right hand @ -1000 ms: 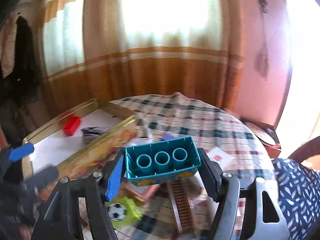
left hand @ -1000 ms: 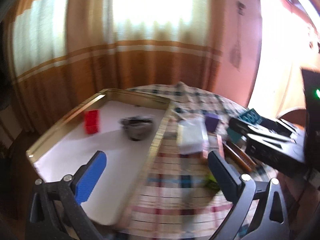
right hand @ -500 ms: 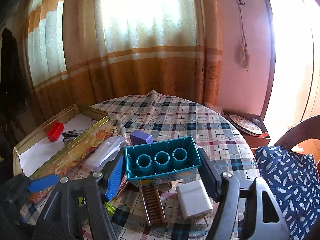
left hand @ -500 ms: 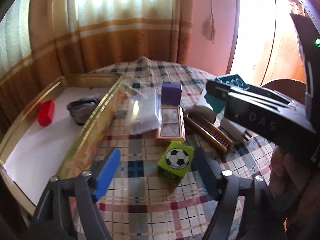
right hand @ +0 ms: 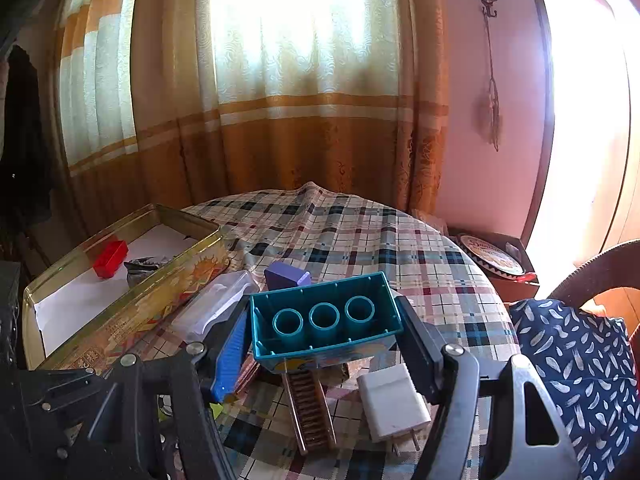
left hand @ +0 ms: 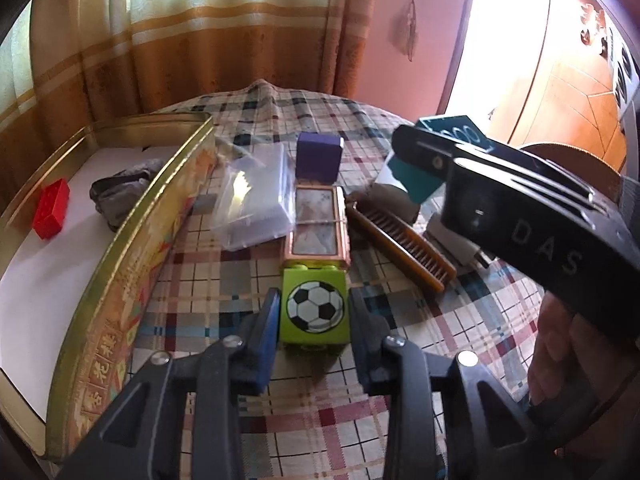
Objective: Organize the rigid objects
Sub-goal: 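Carry the green soccer block and teal brick with both grippers toward the tray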
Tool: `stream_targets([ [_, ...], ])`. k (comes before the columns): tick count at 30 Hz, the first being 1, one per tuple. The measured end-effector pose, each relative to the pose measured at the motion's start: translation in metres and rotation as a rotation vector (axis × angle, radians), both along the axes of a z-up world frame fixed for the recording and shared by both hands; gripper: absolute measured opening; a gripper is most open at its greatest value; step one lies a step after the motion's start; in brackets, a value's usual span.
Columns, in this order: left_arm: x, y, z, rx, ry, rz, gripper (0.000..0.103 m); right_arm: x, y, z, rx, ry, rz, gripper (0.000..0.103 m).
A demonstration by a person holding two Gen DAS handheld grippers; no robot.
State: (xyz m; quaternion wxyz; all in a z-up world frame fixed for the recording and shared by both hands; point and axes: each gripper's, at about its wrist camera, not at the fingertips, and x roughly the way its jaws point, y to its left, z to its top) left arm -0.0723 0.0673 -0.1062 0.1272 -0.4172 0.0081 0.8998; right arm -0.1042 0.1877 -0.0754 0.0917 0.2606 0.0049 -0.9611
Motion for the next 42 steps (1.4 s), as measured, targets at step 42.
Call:
stream_targets([
  [42,0.033,-0.056,0.039,-0.012,0.398,0.290,0.031,0.018,-0.020,0.009,0.052,0.135,0.014,0.070],
])
